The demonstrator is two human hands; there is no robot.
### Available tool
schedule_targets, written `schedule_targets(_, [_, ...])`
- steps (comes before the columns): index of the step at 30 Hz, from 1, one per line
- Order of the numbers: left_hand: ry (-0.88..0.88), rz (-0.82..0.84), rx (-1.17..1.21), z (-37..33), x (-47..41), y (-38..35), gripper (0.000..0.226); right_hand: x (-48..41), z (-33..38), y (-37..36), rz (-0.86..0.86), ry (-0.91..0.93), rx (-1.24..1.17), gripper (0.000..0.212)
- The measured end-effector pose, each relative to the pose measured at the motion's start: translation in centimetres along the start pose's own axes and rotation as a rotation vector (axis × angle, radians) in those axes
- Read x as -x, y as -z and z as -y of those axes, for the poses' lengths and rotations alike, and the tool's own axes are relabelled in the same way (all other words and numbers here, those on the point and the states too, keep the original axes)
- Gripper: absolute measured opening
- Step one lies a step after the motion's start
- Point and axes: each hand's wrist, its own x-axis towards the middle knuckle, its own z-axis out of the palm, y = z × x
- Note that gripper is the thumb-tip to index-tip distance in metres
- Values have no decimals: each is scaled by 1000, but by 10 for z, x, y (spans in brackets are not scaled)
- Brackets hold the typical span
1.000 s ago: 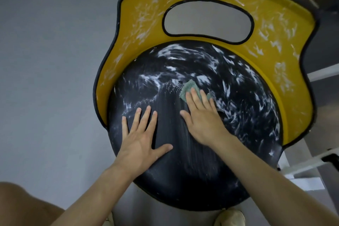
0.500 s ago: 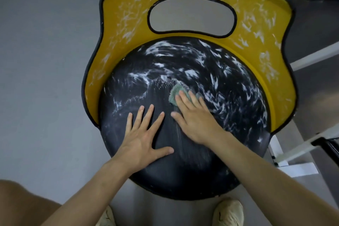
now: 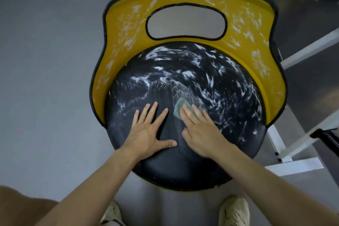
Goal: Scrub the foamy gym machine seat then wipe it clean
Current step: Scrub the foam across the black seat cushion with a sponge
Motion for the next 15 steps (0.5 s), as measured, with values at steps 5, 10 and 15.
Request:
schedule_targets(5, [22,-31,60,3,-3,-9,111,-68,11,15,42,-74,-8,65])
schedule_targets(10, [-1,-64,66,5,-7,-12,111,-79,16,21,46,-85,21,65])
schedule_targets(15, [5,-44,72,5,-8,-12,114,-75,14,23,44,-63,-25,64])
